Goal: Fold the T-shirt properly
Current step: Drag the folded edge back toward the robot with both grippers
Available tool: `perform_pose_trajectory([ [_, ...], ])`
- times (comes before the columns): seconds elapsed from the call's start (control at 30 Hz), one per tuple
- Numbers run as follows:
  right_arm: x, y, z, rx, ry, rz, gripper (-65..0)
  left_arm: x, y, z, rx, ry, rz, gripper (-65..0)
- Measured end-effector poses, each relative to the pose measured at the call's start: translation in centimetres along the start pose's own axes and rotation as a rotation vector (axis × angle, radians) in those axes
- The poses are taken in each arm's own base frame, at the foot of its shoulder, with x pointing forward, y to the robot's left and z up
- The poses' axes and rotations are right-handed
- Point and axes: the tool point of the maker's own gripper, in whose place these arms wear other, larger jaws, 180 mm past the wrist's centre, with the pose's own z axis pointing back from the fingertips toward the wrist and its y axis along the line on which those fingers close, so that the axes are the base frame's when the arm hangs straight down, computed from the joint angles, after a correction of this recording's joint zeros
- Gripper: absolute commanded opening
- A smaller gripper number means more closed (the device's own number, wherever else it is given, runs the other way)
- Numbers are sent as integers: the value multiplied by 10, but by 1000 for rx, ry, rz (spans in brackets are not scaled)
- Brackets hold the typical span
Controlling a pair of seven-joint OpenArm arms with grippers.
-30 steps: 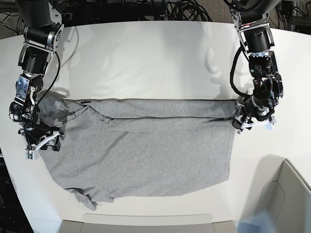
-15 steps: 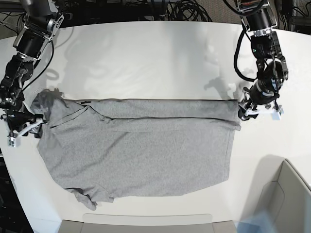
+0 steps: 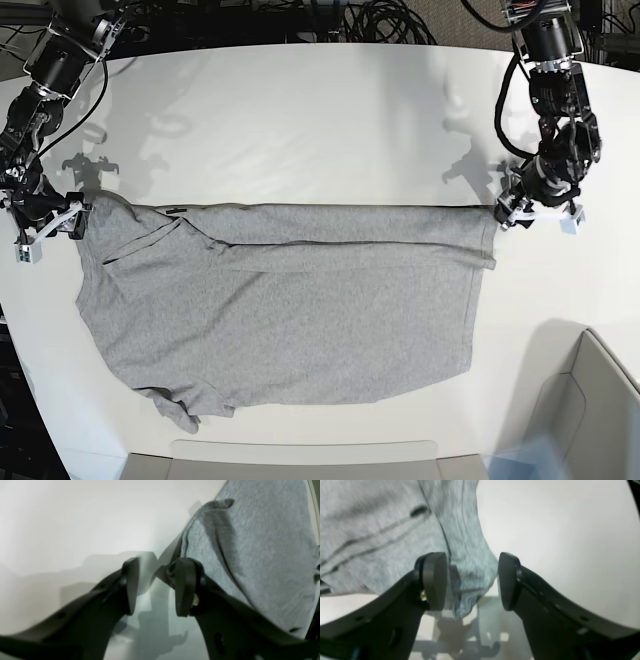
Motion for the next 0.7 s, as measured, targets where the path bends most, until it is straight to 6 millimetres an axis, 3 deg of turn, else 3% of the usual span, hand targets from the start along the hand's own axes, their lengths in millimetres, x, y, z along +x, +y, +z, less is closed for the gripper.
perform_pose_trajectory([
  [0.13, 2, 2, -1, 5, -6, -2, -324, -12, -10, -4, -24, 34, -27, -394],
  [0.37, -3, 9, -4, 18, 1, -8, -324, 1, -22, -5, -41, 7, -33, -394],
  [0.7, -3, 9, -3, 17, 2, -7, -324, -2, -20, -5, -41, 23, -29, -394],
])
